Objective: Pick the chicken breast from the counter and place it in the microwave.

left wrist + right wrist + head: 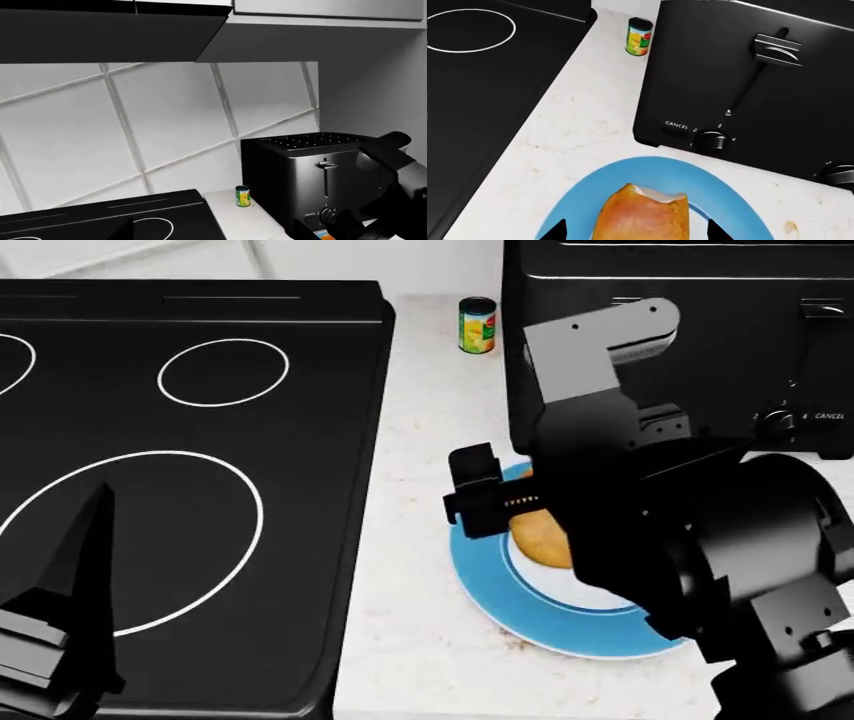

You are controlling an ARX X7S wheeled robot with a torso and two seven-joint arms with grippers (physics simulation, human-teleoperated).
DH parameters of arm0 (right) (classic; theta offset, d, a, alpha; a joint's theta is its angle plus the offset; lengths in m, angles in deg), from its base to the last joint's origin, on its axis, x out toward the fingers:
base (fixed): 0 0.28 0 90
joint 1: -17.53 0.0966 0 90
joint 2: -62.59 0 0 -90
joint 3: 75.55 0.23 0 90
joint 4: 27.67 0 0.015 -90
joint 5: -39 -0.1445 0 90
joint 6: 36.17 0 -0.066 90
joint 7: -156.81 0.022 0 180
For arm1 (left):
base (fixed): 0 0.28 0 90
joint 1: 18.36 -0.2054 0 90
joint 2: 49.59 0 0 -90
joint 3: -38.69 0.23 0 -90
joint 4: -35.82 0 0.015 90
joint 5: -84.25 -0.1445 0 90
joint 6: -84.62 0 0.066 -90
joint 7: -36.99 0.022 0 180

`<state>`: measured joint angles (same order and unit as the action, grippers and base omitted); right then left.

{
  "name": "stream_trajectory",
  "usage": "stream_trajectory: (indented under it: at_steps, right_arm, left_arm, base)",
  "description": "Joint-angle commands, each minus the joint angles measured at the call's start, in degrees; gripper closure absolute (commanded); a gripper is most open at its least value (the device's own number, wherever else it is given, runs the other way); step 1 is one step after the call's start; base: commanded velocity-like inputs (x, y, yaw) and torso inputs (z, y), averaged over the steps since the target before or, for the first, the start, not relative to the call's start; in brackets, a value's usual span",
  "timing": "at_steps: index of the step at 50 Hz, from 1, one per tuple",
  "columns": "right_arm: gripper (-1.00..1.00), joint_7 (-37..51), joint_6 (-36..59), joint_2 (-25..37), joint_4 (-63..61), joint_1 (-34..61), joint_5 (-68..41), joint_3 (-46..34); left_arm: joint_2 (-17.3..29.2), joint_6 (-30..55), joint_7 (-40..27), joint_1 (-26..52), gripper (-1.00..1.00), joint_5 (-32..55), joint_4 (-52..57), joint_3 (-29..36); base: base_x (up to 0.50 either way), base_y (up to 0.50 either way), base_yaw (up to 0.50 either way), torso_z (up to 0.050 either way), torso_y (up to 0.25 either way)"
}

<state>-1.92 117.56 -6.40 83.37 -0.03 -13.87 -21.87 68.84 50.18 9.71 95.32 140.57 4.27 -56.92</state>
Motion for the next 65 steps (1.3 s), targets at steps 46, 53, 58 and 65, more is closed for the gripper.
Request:
stream_trajectory:
  at_steps: [46, 53, 58, 65]
  right_arm:
    - [-1.00, -9.4, -2.0, -6.4, 25.6, 7.2, 2.9, -2.8]
    - [-1.00, -10.9, -2.0, -6.8, 27.6, 8.1, 3.2, -3.4]
    - [-1.00, -11.9, -2.8, -7.5, 29.9, 8.9, 3.9, -4.0]
    - [-1.00, -14.7, -4.6, -9.2, 35.6, 10.9, 5.5, -5.3]
  left_arm:
    - [5.2, -6.6, -5.9, -1.4, -1.00, 5.0, 0.1, 2.9]
    - [5.6, -7.2, -6.6, -1.5, -1.00, 5.4, 0.2, 3.3]
    - [5.8, -7.7, -6.9, -1.5, -1.00, 5.4, 0.0, 3.8]
    - [6.1, -8.2, -7.3, -1.1, -1.00, 5.7, -0.2, 4.4]
  base:
    - [0.00, 0.00, 0.00, 0.000, 0.000]
    - [0.00, 0.00, 0.00, 0.000, 0.000]
    - [0.00, 0.00, 0.00, 0.000, 0.000]
    - [0.00, 0.00, 0.00, 0.000, 0.000]
